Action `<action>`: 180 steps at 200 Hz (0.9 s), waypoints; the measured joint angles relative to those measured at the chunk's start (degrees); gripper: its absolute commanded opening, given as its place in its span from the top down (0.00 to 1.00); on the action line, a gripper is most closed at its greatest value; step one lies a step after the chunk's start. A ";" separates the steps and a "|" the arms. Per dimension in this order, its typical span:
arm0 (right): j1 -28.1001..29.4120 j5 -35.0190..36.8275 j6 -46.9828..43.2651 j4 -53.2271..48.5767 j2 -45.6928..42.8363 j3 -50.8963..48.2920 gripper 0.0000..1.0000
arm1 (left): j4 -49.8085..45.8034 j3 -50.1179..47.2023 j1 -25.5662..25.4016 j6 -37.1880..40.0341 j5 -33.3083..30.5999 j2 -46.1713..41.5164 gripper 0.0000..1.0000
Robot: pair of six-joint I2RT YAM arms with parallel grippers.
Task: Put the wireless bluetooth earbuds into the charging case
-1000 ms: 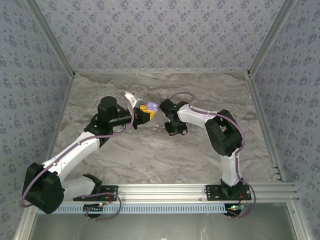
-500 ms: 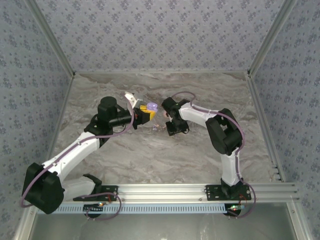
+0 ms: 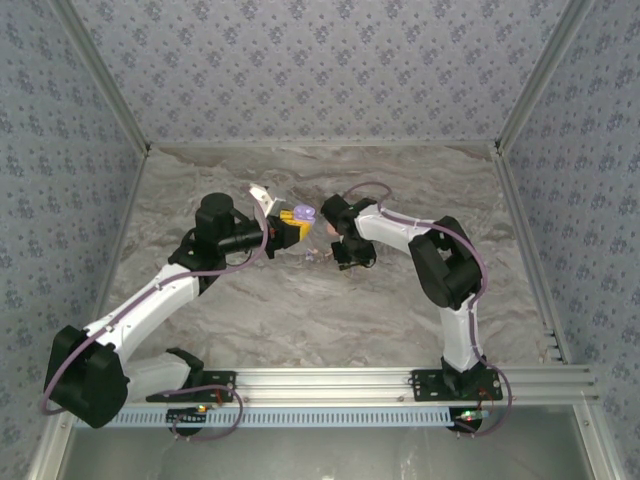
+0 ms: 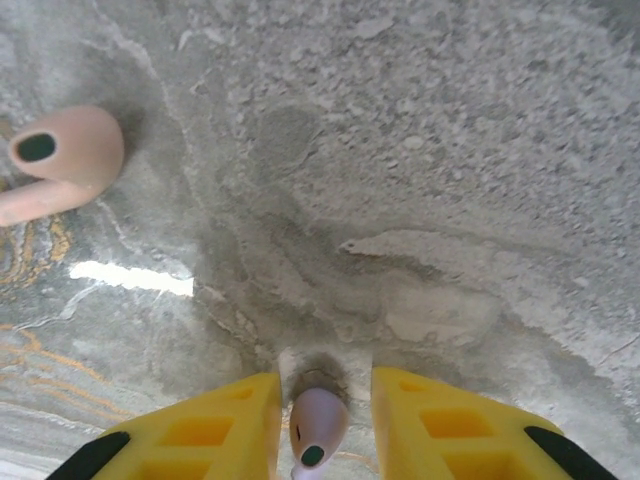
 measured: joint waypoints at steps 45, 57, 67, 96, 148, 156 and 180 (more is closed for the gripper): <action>1.33 0.09 0.17 -1.25 0.28 0.44 0.67 | 0.00 0.00 0.02 0.00 0.00 0.00 0.99; 1.38 0.22 0.22 -1.31 0.33 0.50 0.67 | 0.00 0.00 0.02 0.00 0.00 0.00 0.99; 1.38 0.26 0.37 -1.31 0.39 0.50 0.68 | 0.00 0.00 0.00 0.00 0.00 0.00 0.99; 1.40 0.63 0.61 -1.62 0.70 0.85 0.70 | 0.00 0.00 0.00 0.00 0.00 0.00 0.99; 1.40 1.60 0.59 -2.29 1.31 1.68 0.77 | 0.02 -0.15 0.00 0.00 0.00 -0.33 0.99; 1.40 1.64 0.57 -2.27 1.33 1.68 0.79 | 0.00 -0.20 0.00 0.00 0.00 -0.42 0.99; 1.40 1.79 0.35 -2.27 1.31 1.70 0.82 | 0.02 -0.42 0.02 0.00 -0.02 -0.52 0.99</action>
